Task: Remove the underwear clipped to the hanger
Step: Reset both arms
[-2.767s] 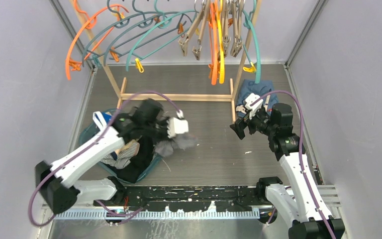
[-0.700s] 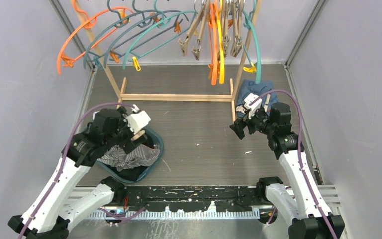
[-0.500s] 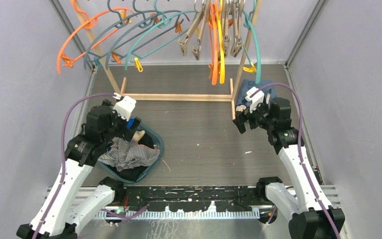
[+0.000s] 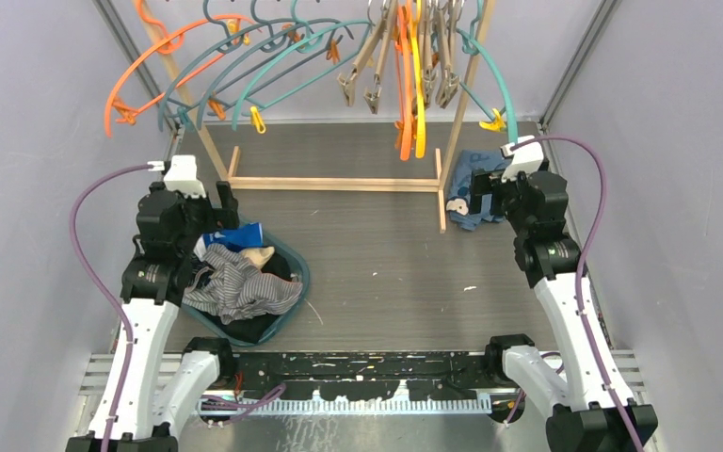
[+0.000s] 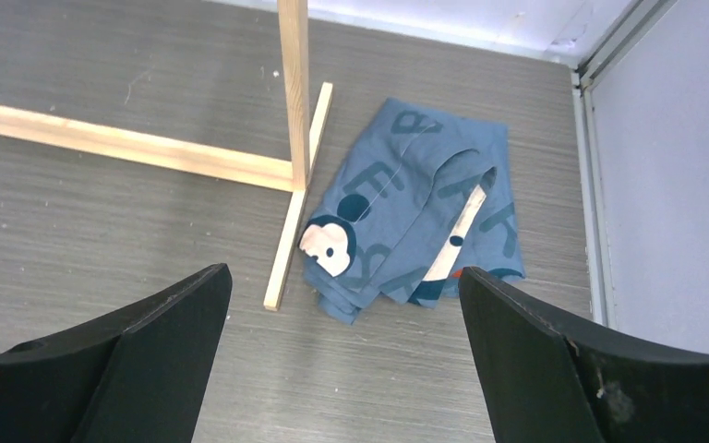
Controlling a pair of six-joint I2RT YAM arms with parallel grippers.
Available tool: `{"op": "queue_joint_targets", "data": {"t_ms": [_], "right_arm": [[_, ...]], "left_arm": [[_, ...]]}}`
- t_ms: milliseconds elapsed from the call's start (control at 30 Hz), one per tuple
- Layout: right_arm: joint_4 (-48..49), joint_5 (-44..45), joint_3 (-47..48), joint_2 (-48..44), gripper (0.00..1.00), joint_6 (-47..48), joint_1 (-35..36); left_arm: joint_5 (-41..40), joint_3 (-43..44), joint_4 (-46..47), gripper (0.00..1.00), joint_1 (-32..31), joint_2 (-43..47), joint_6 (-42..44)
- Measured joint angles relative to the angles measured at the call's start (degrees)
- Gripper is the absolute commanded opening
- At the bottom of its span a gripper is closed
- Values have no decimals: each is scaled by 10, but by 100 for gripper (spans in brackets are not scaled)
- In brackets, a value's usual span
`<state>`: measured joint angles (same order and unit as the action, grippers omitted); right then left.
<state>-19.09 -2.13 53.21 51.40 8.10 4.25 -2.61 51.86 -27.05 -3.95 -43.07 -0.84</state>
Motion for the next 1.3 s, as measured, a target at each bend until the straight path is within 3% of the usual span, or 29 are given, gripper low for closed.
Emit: {"op": "queue_joint_targets", "data": {"t_ms": [267, 700, 1300], "right_arm": [[39, -14, -61, -79, 100, 7, 0], [-13, -92, -96, -179, 100, 66, -45], [-31, -101, -95, -184, 100, 70, -63]], "left_arm": [[73, -50, 72, 98, 14, -2, -12], [163, -59, 48, 98, 15, 40, 34], [158, -8, -13, 98, 15, 63, 55]]}}
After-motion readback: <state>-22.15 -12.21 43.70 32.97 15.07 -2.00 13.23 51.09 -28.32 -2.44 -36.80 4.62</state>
